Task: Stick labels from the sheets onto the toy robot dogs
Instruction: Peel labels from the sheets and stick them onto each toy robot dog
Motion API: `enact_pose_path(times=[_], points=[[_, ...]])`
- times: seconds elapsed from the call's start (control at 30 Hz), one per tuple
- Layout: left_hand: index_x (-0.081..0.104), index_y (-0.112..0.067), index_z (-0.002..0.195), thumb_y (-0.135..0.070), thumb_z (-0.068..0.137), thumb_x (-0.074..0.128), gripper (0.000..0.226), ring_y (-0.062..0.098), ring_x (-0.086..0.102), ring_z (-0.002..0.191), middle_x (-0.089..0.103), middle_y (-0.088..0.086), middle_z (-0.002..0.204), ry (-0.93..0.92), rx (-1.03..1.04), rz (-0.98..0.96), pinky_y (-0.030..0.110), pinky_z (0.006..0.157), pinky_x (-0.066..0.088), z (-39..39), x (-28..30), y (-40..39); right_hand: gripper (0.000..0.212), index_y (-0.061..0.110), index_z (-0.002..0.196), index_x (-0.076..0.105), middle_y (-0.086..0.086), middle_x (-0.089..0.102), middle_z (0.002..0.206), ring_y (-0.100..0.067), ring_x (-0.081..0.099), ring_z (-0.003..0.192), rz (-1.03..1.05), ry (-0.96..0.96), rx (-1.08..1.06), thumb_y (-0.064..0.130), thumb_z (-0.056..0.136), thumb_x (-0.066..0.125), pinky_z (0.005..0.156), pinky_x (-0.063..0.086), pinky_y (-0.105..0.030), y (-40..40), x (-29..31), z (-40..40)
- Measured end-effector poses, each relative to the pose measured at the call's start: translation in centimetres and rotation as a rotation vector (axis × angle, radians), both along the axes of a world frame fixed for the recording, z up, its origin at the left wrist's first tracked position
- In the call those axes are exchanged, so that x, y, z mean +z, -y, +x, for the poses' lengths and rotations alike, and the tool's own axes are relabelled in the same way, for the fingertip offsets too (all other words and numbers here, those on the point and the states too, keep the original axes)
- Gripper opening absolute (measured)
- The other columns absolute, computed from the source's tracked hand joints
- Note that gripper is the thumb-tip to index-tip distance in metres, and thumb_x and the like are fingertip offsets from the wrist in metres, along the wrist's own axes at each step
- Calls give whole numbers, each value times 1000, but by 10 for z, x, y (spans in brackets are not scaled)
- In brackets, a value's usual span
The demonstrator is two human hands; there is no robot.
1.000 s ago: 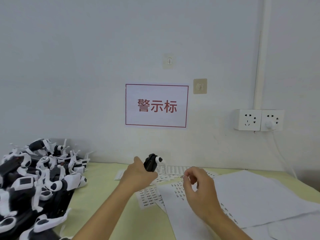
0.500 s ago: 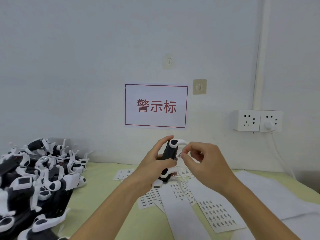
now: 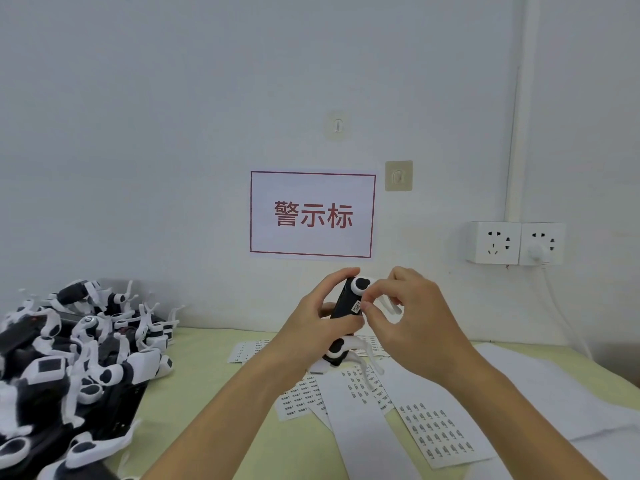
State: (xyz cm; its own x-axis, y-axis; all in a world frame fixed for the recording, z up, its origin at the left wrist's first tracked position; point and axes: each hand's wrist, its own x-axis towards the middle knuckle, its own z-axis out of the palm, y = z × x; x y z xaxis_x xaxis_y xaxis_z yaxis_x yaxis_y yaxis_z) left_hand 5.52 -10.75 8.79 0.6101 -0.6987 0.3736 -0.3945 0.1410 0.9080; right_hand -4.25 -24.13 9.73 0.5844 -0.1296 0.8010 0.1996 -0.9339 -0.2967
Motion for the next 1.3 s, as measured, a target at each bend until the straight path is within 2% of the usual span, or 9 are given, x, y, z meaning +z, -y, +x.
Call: enact_pose_path(times=[0.37,0.6,0.83,0.9,1.1,1.3], points=[[61,-56,116,-26,74,64,52,12,64,67,70,-3,77,-79,-57,-21,26,68,47,1,2,0,12,33,83,67,17,39,69,4,43,80,-39,7,-23,22,89,68,70,26,-22,0,-3,1],[62,-56,116,-29,75,64,48,8,65,66,69,-6,72,-68,-45,-19,26,69,46,1,1,0,8,31,84,68,16,41,70,2,45,81,-41,-6,-40,25,89,67,67,26,-15,2,-4,3],[61,-55,117,-29,82,64,43,10,66,72,71,-1,81,-59,-20,-16,28,73,47,1,1,0,6,30,86,70,17,39,70,3,45,80,-44,2,-46,25,89,68,68,31,-10,2,-5,3],[61,-54,118,-23,90,63,42,11,67,73,72,1,84,-46,-11,-13,29,74,48,1,1,-1,6,30,86,70,17,39,70,4,44,81,-47,0,-50,25,89,68,68,31,-10,2,-5,3],[60,-54,118,-21,93,61,41,13,69,79,74,8,95,-24,25,-9,29,74,50,-2,2,-1,4,27,87,71,17,40,70,1,45,81,-65,10,-62,25,88,69,66,31,-11,2,-4,1],[61,-55,115,-20,95,60,40,10,67,73,73,4,87,0,54,-25,23,68,49,-5,2,-1,3,28,85,71,18,37,69,1,44,75,-96,41,-121,26,87,70,63,25,-15,-2,-3,0]])
